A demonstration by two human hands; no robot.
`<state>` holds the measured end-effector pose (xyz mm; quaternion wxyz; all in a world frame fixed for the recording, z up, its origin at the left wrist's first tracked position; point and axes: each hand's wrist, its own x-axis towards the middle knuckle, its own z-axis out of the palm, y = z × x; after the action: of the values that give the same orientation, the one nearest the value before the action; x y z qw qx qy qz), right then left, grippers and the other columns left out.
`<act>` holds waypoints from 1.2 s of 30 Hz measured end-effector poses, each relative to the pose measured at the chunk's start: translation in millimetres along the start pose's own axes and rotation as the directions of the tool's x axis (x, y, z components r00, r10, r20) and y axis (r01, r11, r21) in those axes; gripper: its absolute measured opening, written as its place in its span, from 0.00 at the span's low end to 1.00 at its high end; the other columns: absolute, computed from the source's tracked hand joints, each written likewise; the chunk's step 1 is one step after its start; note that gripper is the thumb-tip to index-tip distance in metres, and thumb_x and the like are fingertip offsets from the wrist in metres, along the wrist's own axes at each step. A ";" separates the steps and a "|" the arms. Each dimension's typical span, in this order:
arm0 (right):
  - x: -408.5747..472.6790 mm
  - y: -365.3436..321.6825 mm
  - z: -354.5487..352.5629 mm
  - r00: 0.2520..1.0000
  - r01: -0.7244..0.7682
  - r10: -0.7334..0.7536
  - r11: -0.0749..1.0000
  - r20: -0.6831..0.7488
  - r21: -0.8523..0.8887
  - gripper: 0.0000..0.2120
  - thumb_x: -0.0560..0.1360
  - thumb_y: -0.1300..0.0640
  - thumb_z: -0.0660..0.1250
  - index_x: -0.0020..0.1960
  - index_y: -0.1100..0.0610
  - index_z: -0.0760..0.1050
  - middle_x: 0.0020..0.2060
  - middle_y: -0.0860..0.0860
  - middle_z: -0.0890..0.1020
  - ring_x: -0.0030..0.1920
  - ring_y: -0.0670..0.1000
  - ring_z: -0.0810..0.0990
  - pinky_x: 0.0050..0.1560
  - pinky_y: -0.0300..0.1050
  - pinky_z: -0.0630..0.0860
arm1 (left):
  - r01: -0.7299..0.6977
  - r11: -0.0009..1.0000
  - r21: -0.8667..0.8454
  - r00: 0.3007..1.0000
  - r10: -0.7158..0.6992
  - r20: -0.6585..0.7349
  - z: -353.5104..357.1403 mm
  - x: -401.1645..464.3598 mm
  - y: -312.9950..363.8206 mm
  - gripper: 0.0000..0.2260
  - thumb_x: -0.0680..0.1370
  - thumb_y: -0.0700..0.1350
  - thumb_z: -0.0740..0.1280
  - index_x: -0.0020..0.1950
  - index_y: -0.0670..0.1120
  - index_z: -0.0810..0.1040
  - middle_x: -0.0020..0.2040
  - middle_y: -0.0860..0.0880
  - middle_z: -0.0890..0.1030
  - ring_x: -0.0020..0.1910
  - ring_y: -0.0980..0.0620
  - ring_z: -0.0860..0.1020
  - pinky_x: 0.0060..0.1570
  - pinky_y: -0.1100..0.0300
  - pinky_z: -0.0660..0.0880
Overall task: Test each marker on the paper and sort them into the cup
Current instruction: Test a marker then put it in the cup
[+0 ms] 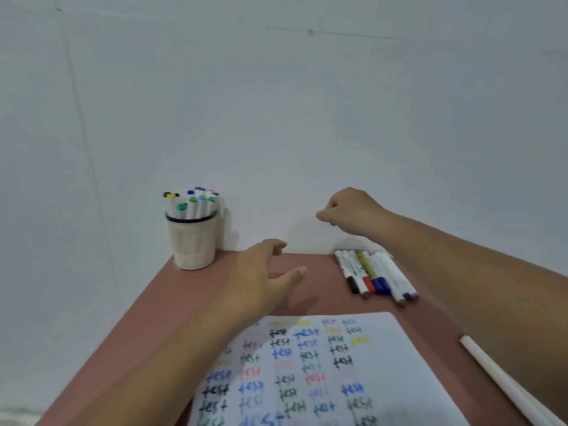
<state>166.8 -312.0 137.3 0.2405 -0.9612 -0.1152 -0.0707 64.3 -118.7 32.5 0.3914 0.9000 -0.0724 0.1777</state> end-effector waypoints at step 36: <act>-150.0 30.1 -9.2 0.984 -0.176 0.030 0.255 0.174 0.951 0.07 0.79 0.66 0.69 0.44 0.63 0.84 0.41 0.63 0.86 0.36 0.52 0.84 0.38 0.41 0.84 | -0.270 0.958 0.098 0.957 0.256 0.140 -12.7 -27.1 87.5 0.13 0.78 0.59 0.67 0.60 0.56 0.79 0.52 0.58 0.80 0.51 0.61 0.77 0.54 0.56 0.77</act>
<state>29.3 -370.4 103.3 0.7709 -0.6250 -0.0859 0.0877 12.3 -169.5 89.7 0.3059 0.9129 -0.2056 0.1753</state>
